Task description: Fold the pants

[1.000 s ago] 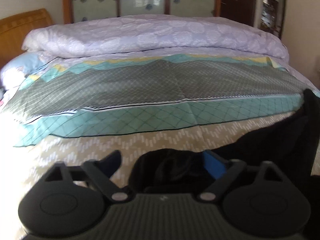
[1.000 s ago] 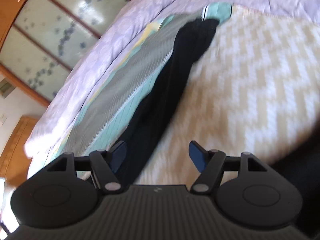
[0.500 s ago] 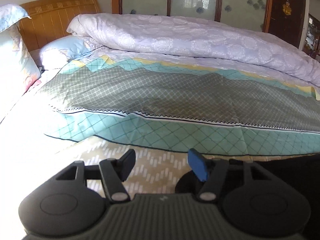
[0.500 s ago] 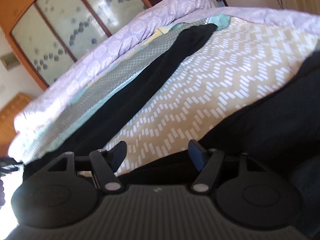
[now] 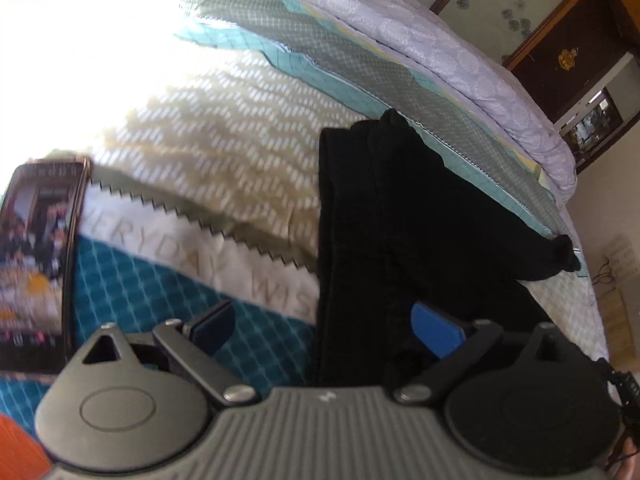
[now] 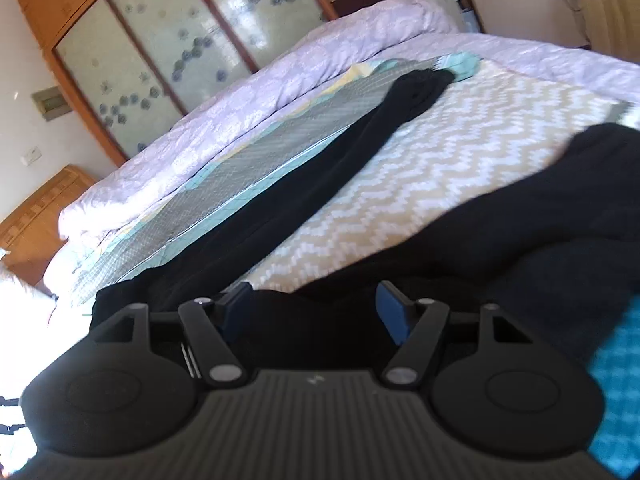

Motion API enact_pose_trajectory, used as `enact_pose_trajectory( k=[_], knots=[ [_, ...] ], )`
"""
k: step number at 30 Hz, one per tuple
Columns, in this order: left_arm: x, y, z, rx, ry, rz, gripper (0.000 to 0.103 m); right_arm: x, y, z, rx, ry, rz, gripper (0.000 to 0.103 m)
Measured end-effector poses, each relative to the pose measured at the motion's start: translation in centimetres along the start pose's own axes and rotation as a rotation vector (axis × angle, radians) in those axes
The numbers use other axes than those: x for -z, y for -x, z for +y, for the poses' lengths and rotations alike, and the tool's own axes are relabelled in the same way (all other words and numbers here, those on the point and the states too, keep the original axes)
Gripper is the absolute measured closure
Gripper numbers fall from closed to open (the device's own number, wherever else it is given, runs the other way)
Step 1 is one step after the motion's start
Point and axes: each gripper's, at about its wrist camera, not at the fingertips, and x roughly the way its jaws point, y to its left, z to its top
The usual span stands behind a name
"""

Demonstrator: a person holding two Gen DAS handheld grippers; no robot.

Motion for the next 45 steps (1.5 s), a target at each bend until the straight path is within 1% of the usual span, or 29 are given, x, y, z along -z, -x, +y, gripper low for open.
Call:
enact_pose_trajectory(
  k=[5,8,10,11,12,13,14,15,16,17,19,20,22,23,25,29,32,35,36,37,38,39,40,44,45],
  knots=[
    [3.5,-0.6,2.0,0.136,0.204,0.085,0.005,-0.2,4.0,-3.2,0.069,-0.078,-0.052,0.033],
    [5.0,-1.2,2.9,0.211,0.327,0.088,0.003,-0.1,6.4,-5.1,0.105,-0.105,-0.083,0.033],
    [5.1,-2.0,3.3,0.269,0.415,0.093,0.002,0.0,7.3,-6.3,0.122,-0.122,-0.092,0.033],
    [5.0,-2.7,3.3,0.302,0.454,0.096,0.007,0.1,7.6,-6.8,0.134,-0.136,-0.097,0.033],
    [5.0,-3.3,3.2,0.315,0.482,0.097,0.016,0.2,7.8,-7.3,0.141,-0.149,-0.102,0.033],
    [5.0,-3.9,2.8,0.297,0.495,0.103,0.048,0.2,7.9,-7.8,0.150,-0.165,-0.113,0.033],
    [4.9,-4.5,2.2,0.268,0.487,0.115,0.084,0.2,8.1,-8.4,0.161,-0.185,-0.127,0.033],
    [4.9,-4.9,1.5,0.240,0.475,0.124,0.086,0.2,8.1,-8.9,0.174,-0.200,-0.136,0.033],
    [4.8,-4.6,1.0,0.207,0.456,0.107,0.087,0.1,8.1,-9.4,0.194,-0.217,-0.145,0.033],
    [4.6,-3.6,0.2,0.163,0.407,0.072,0.087,0.0,8.2,-10.0,0.224,-0.229,-0.156,0.033],
    [4.1,-0.8,-0.5,0.098,0.319,-0.021,0.087,-0.4,8.5,-11.4,0.285,-0.249,-0.183,0.033],
    [3.9,0.9,-0.4,0.079,0.297,-0.070,0.087,-0.6,8.7,-12.2,0.307,-0.265,-0.194,0.033],
    [4.0,3.5,0.5,0.048,0.295,-0.132,0.087,-1.2,8.9,-13.9,0.335,-0.306,-0.207,0.033],
    [4.1,4.3,1.1,0.033,0.303,-0.145,0.087,-1.4,8.9,-14.9,0.343,-0.334,-0.214,0.033],
    [4.7,4.9,2.0,0.011,0.332,-0.135,0.087,-1.7,8.8,-16.3,0.343,-0.389,-0.231,0.033],
    [5.8,3.9,3.5,-0.005,0.389,-0.082,0.087,-1.8,8.1,-18.9,0.342,-0.477,-0.246,0.033],
    [6.0,3.6,3.1,-0.031,0.378,-0.083,0.087,-2.1,7.3,-19.8,0.323,-0.517,-0.265,0.033],
    [5.4,3.9,3.0,-0.028,0.381,-0.094,0.087,-3.0,6.2,-20.1,0.330,-0.519,-0.271,0.034],
    [5.2,4.0,2.9,-0.028,0.379,-0.095,0.087,-3.4,5.7,-20.2,0.331,-0.516,-0.261,0.046],
    [5.0,4.1,2.7,-0.031,0.376,-0.095,0.087,-3.8,4.9,-20.3,0.334,-0.511,-0.216,0.067],
    [4.9,4.2,2.5,-0.033,0.372,-0.094,0.087,-4.1,4.3,-20.4,0.346,-0.526,-0.171,0.094],
    [4.7,4.3,2.3,-0.031,0.369,-0.096,0.087,-4.4,4.3,-20.3,0.350,-0.544,-0.179,0.095],
    [4.5,4.4,2.0,-0.029,0.363,-0.098,0.087,-5.1,4.8,-20.0,0.331,-0.549,-0.209,0.095],
    [4.3,4.8,1.3,-0.012,0.332,-0.074,0.087,-9.3,10.4,-17.3,0.237,-0.473,-0.419,0.096],
    [4.5,4.7,1.0,-0.010,0.321,-0.062,0.087,-10.1,12.2,-16.9,0.232,-0.454,-0.467,0.096]
  ],
)
